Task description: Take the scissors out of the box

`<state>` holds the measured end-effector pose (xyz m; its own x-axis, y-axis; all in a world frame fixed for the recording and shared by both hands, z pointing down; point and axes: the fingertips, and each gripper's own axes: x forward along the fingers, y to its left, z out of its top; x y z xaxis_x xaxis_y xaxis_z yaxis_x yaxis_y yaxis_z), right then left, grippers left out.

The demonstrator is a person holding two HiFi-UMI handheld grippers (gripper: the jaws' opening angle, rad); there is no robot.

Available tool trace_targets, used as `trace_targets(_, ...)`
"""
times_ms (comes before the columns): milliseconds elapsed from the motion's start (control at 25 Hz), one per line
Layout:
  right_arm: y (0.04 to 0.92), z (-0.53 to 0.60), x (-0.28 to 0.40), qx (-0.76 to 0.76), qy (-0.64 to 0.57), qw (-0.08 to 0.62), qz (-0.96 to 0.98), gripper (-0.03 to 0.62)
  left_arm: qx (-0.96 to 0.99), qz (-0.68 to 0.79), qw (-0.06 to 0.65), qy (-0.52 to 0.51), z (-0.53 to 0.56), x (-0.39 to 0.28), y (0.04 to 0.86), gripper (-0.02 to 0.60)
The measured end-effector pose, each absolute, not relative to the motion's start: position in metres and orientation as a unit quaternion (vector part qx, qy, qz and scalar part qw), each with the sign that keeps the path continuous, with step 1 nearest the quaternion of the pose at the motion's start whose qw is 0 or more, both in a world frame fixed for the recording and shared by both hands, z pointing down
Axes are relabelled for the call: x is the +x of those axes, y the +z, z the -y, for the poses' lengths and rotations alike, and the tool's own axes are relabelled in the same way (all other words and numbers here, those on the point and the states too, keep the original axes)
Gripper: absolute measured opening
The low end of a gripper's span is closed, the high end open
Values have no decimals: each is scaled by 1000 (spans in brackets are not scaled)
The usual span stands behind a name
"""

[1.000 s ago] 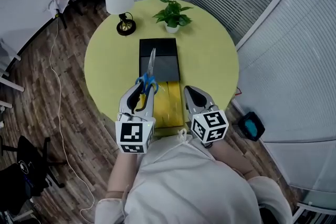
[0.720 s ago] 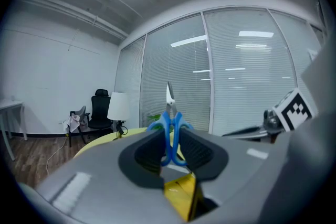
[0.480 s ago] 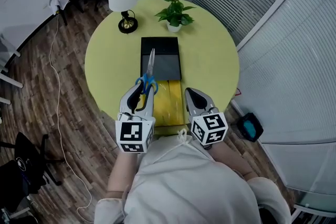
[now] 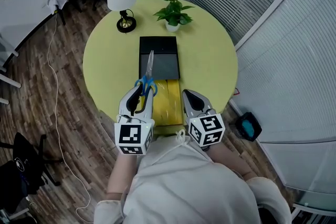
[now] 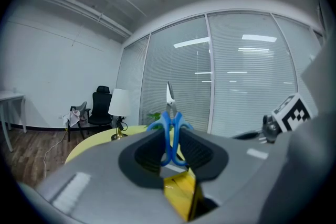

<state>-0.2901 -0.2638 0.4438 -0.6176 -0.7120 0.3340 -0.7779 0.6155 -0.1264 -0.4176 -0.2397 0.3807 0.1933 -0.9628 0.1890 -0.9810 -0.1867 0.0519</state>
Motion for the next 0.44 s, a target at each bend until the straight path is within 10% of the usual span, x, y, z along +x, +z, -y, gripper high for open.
trace_targets(440,451,254,-296,409,132,137,892,-2,768,632,87,61,232,-419,387,92)
